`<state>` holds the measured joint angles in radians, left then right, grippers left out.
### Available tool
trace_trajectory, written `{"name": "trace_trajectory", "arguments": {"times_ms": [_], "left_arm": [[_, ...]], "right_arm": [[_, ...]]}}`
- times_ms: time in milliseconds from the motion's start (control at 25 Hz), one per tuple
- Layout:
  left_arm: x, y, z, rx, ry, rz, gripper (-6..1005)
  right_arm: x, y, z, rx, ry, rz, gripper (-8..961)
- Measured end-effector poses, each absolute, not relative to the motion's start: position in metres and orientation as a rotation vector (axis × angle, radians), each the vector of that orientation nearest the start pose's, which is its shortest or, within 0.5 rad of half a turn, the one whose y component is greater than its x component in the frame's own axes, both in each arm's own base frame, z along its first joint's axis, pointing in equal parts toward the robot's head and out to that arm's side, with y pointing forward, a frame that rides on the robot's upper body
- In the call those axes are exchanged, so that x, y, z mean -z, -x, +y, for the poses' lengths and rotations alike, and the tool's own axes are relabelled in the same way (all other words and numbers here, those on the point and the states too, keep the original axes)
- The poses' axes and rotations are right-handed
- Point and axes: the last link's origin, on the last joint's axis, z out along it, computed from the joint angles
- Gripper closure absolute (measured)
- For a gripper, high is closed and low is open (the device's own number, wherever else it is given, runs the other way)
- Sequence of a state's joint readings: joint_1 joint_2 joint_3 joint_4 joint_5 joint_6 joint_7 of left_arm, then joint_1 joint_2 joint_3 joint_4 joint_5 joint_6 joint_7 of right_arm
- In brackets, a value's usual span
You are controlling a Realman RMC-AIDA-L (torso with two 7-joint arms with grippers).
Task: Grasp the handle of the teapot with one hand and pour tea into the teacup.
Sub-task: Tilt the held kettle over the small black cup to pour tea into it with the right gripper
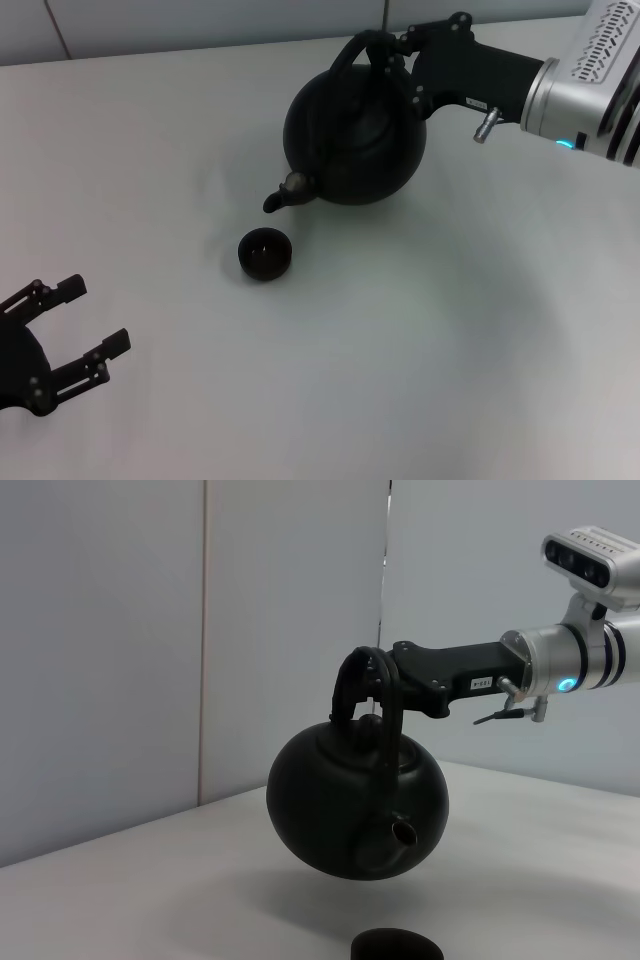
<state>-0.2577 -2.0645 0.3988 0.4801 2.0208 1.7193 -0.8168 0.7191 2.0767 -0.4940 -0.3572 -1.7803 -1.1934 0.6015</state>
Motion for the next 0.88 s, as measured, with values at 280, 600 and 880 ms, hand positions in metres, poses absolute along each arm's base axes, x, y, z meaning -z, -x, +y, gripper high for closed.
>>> {"name": "trace_trajectory", "arguments": {"times_ms": [280, 600, 880], "left_arm": [[-0.009, 0.343, 0.226, 0.796, 2.472, -0.430, 186], [-0.009, 0.343, 0.227, 0.795, 2.471, -0.430, 187], [-0.010, 0.342, 0.229, 0.800, 2.461, -0.426, 187]], "right_arm": [[0.010, -0.236, 0.406, -0.536, 2.286, -0.139, 888], [0.009, -0.226, 0.410, -0.492, 2.297, -0.268, 888], [0.011, -0.221, 0.411, -0.459, 2.311, -0.351, 888]]}}
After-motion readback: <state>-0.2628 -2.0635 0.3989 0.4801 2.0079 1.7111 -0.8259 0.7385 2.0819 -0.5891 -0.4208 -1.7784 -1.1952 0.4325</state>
